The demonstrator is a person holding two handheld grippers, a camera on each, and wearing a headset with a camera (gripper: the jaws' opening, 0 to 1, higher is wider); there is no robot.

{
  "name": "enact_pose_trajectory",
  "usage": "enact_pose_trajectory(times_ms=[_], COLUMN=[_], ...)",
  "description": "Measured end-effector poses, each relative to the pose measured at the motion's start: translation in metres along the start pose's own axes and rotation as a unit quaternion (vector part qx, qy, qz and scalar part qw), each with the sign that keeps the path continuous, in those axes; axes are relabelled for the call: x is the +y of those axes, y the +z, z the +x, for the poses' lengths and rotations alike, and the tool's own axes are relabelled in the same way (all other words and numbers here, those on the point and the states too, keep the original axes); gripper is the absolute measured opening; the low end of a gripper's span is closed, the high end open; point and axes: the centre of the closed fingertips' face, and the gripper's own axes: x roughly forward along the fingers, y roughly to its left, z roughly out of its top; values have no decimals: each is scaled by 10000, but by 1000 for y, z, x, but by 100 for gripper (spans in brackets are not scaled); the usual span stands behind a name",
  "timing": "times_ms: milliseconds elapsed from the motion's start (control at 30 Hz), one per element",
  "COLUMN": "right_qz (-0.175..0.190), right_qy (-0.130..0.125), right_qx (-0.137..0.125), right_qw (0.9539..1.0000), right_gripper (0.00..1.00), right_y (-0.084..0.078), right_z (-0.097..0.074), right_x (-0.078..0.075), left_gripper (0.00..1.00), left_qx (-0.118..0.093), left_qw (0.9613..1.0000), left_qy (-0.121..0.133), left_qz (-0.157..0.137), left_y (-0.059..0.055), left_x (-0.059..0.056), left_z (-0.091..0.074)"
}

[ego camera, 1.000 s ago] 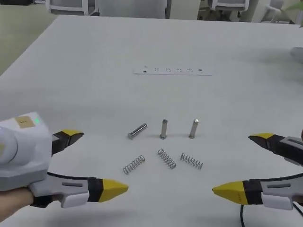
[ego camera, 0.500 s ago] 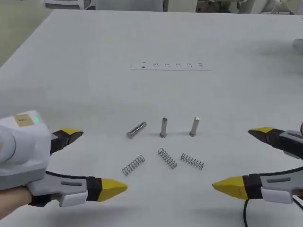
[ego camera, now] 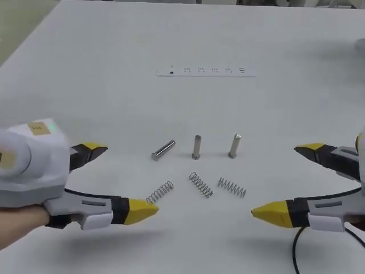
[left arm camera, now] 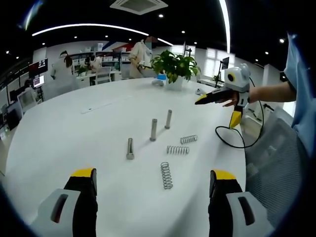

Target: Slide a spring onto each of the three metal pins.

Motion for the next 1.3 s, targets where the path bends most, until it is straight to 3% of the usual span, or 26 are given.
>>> enact_pose_trajectory(times_ms=[267, 633, 1300], right_qz=[-12, 84, 259], right_qy=[4, 34, 0], right_qx=[0, -88, -158], right_qw=[10000, 9999, 9995], right_gripper=[100, 100, 100], right_y=[-1, -2, -12], right_z=[2, 4, 2], right_x=[-2, 0, 1], left_gripper=[92, 88, 79], left_qx=[169, 586, 993], left_qw=[9998, 9981, 9942], left_qy=[-72, -212, -284], left_qz=[-107, 33, 304], left_y=[3, 6, 25], left_x=[8, 15, 26], left_z=[11, 23, 47])
